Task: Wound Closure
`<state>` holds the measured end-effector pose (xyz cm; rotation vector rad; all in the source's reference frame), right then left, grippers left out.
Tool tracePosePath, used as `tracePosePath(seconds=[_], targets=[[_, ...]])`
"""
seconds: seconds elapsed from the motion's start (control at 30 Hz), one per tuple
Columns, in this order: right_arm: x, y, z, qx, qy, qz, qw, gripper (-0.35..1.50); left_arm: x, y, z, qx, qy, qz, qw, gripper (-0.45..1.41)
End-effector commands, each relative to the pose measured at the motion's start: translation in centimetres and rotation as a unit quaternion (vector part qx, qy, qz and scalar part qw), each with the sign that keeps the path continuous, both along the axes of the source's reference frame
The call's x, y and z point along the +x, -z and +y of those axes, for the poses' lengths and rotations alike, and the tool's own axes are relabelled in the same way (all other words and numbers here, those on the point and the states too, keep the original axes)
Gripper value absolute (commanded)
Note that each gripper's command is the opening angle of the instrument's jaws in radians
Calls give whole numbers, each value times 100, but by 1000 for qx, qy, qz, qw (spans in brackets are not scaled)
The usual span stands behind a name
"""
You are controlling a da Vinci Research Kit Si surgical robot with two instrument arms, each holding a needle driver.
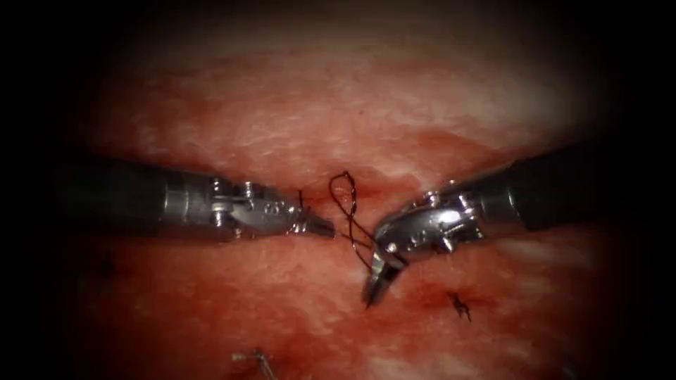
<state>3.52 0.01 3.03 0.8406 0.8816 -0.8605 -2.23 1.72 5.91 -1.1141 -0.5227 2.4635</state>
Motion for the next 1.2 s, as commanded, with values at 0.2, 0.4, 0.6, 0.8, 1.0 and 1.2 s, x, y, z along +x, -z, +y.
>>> tracePosePath(seconds=[0.2, 0.4, 0.6, 0.8, 1.0, 1.2], targets=[[12, 13, 44, 62, -165, -42, 983, -35, -10, 0, -19, -1, 1, 4, 1000, -45], [10, 8, 71, 112, -267, -137, 947, -35, -20, 18, -46, -3, -3, 3, 1000, -45], [9, -10, 88, 109, -294, -157, 936, -35, -19, 45, -95, -6, -21, -2, 1000, -45], [9, -25, 105, 71, -307, -171, 934, -35, -14, 81, -137, -2, -35, -12, 999, -45], [17, -39, 122, 35, -330, -171, 928, -35, -15, 96, -158, -3, -40, -17, 999, -45], [20, -49, 135, 7, -336, -162, 928, -35, -11, 97, -189, 8, -43, -20, 999, -45]])
